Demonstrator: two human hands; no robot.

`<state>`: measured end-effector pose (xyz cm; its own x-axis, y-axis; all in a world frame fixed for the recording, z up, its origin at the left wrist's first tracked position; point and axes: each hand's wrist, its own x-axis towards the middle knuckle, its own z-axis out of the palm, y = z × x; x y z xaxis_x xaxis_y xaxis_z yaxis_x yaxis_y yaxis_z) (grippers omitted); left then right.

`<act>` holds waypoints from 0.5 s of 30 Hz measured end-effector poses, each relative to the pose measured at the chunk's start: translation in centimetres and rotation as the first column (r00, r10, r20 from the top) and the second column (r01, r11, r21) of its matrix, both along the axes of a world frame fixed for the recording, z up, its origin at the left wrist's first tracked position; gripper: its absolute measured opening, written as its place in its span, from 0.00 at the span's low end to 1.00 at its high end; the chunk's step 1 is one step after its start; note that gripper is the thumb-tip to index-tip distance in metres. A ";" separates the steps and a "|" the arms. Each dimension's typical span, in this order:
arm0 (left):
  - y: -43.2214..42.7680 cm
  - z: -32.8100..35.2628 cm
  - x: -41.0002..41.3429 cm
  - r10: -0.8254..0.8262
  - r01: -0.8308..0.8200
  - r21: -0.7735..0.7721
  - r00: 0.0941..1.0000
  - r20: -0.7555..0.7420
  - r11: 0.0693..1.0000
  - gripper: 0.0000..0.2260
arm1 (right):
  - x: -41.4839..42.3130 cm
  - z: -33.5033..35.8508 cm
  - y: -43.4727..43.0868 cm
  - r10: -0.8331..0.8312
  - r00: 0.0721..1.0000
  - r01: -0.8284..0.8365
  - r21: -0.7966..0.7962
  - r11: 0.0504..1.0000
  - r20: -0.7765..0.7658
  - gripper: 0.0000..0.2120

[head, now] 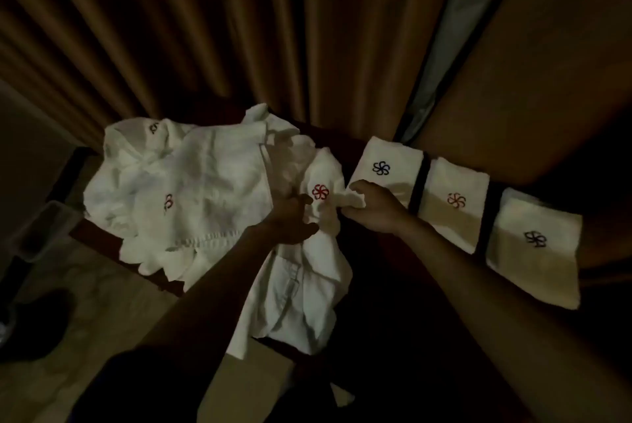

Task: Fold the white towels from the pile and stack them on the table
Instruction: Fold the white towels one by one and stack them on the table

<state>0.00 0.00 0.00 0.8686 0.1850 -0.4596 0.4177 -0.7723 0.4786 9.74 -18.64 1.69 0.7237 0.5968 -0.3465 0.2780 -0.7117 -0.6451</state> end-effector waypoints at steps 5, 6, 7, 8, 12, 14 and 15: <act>0.8 -4.3 1.8 -0.133 0.133 -0.011 0.976 -0.173 0.991 0.35 | -1.8 -4.2 2.0 -0.043 0.981 0.027 -0.086 0.996 -0.189 0.27; 1.0 -5.2 2.2 -0.155 0.154 -0.020 0.966 -0.207 0.988 0.36 | -2.2 -5.1 2.3 -0.045 0.976 0.023 -0.106 0.994 -0.214 0.27; 1.3 -6.1 2.7 -0.170 0.168 -0.027 0.957 -0.236 0.985 0.36 | -2.4 -6.0 2.6 -0.041 0.973 0.013 -0.124 0.992 -0.228 0.28; 1.4 -6.9 3.2 -0.190 0.190 -0.026 0.945 -0.265 0.981 0.36 | -2.7 -6.6 2.9 -0.040 0.970 0.006 -0.142 0.990 -0.241 0.30; 1.5 -8.9 3.6 -0.248 0.261 0.004 0.923 -0.296 0.965 0.34 | -3.5 -8.7 4.0 -0.087 0.957 0.023 -0.228 0.973 -0.277 0.28; 1.4 -9.2 3.5 -0.268 0.287 0.037 0.929 -0.256 0.957 0.32 | -3.7 -9.4 4.4 -0.118 0.953 0.052 -0.234 0.971 -0.278 0.28; 1.4 -9.3 3.6 -0.277 0.294 0.046 0.934 -0.228 0.955 0.29 | -3.8 -9.5 4.5 -0.133 0.952 0.069 -0.230 0.971 -0.276 0.28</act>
